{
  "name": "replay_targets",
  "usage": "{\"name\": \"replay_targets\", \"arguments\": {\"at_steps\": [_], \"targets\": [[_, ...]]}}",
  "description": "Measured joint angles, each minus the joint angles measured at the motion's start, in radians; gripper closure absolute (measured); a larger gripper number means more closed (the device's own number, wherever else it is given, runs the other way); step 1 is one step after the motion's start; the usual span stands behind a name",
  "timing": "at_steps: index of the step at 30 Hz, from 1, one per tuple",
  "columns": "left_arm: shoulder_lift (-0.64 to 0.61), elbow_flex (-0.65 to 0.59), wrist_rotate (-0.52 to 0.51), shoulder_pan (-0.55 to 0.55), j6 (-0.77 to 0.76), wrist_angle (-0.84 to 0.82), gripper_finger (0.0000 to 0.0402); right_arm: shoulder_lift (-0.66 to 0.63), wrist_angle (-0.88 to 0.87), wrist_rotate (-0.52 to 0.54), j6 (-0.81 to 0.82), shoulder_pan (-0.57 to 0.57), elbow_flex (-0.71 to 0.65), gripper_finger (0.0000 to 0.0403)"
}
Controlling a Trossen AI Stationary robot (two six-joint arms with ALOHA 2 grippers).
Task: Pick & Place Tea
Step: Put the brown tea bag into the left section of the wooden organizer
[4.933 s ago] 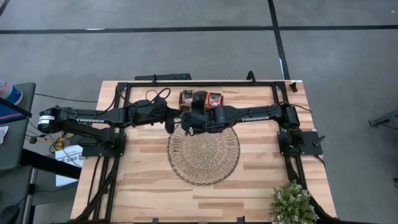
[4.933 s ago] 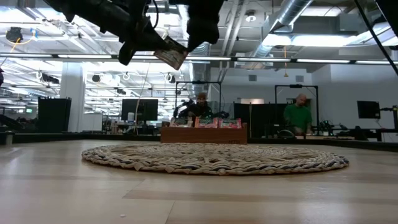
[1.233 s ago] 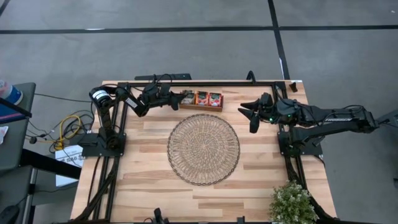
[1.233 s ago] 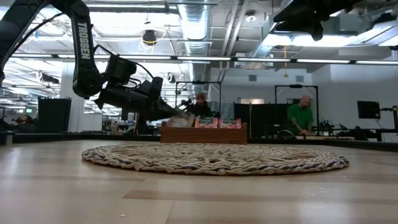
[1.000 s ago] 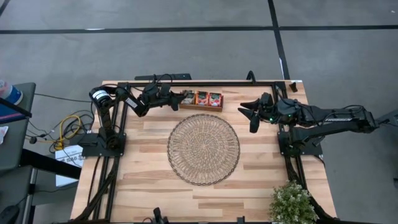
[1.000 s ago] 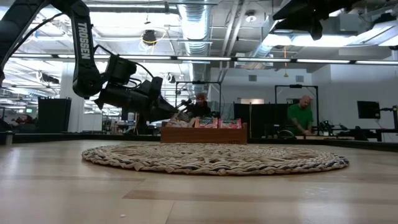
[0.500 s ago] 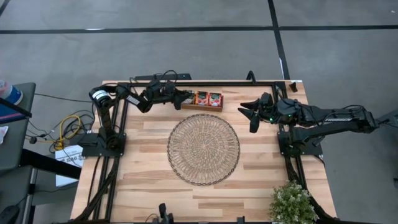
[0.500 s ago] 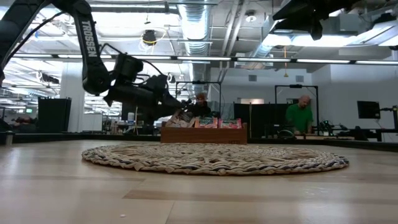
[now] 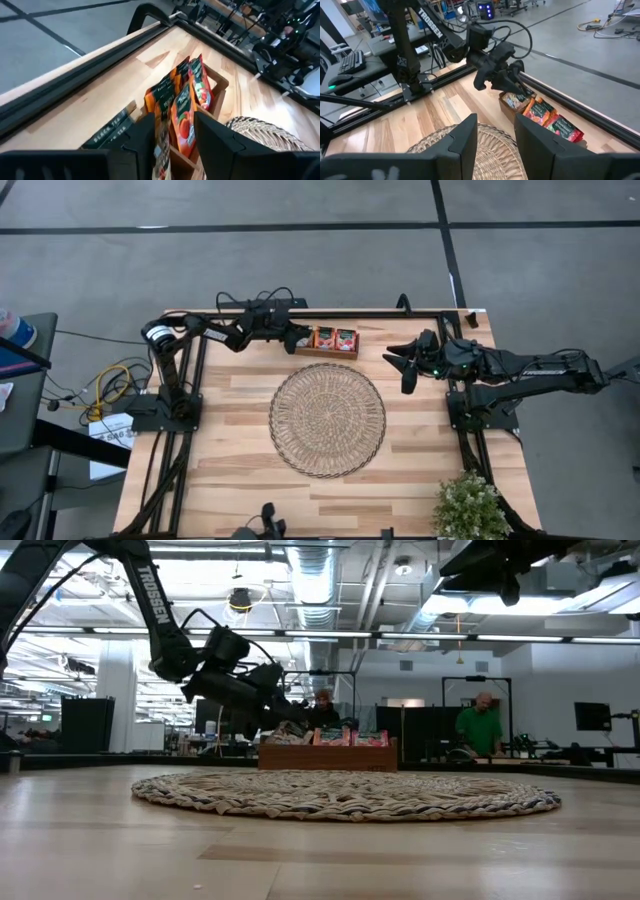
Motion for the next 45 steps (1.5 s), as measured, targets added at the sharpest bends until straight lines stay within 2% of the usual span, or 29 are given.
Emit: {"name": "replay_targets", "arguments": {"at_steps": [19, 28, 38, 45], "targets": [[-0.039, -0.001, 0.027, 0.001, -0.034, -0.100, 0.0275, 0.000, 0.001, 0.000, 0.000, 0.000, 0.000, 0.0282], [-0.142, -0.001, -0.088, 0.006, 0.089, -0.251, 0.0275, 0.000, 0.001, 0.000, 0.000, 0.000, 0.000, 0.0282], [-0.149, -0.001, -0.170, -0.014, 0.157, -0.310, 0.0296, 0.000, 0.004, 0.000, 0.000, 0.000, 0.000, 0.0282], [-0.149, 0.042, -0.177, -0.015, 0.177, -0.356, 0.0303, 0.000, 0.004, 0.000, 0.001, 0.000, 0.000, 0.0282]]}}
